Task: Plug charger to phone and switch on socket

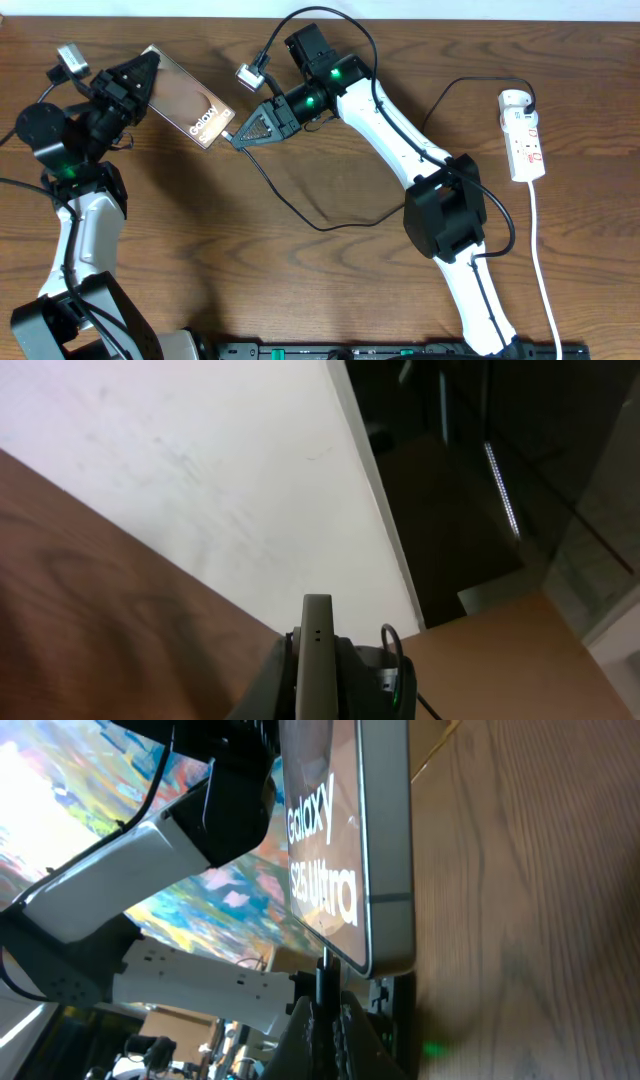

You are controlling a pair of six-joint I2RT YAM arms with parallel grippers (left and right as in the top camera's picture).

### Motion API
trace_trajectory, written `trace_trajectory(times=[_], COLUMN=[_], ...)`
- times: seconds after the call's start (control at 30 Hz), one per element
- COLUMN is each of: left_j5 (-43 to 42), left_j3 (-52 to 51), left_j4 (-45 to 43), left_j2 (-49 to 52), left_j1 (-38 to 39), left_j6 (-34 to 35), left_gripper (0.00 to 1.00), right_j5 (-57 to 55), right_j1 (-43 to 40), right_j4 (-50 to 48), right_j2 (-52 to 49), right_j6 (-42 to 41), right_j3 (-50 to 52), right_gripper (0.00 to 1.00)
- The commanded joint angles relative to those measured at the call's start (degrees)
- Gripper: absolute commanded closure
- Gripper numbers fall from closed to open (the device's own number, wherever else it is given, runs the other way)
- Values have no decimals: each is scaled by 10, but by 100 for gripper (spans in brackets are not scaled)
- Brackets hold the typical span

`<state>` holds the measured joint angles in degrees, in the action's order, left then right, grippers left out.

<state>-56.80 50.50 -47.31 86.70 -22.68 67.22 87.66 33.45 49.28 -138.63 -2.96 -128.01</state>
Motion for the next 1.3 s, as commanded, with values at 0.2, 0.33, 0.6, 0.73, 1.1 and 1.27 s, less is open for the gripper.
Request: trace_trajectory(times=[0.2, 0.33, 0.6, 0.73, 1.1, 1.27], left_j5=[-66, -69, -87, -110, -179, -197], left_j3=[3, 3, 3, 3, 3, 3], left_j4=[-15, -15, -15, -15, -32, -32], left_j2=[-5, -5, -5, -5, -5, -5], left_j1=[41, 41, 41, 41, 40, 40], left_j6=[8, 8, 8, 8, 3, -1], left_gripper=[93, 93, 93, 93, 93, 93], right_j5=[18, 18, 18, 18, 19, 19], right_j1=[7, 7, 5, 2, -10, -13], right_j4=[-27, -32, -41, -43, -47, -47], right_j2=[14, 14, 14, 14, 14, 14], right_j6=[-30, -30, -30, -30, -30, -30], right_j3=[-6, -6, -6, -6, -6, -6], right_gripper=[99, 99, 99, 99, 99, 99])
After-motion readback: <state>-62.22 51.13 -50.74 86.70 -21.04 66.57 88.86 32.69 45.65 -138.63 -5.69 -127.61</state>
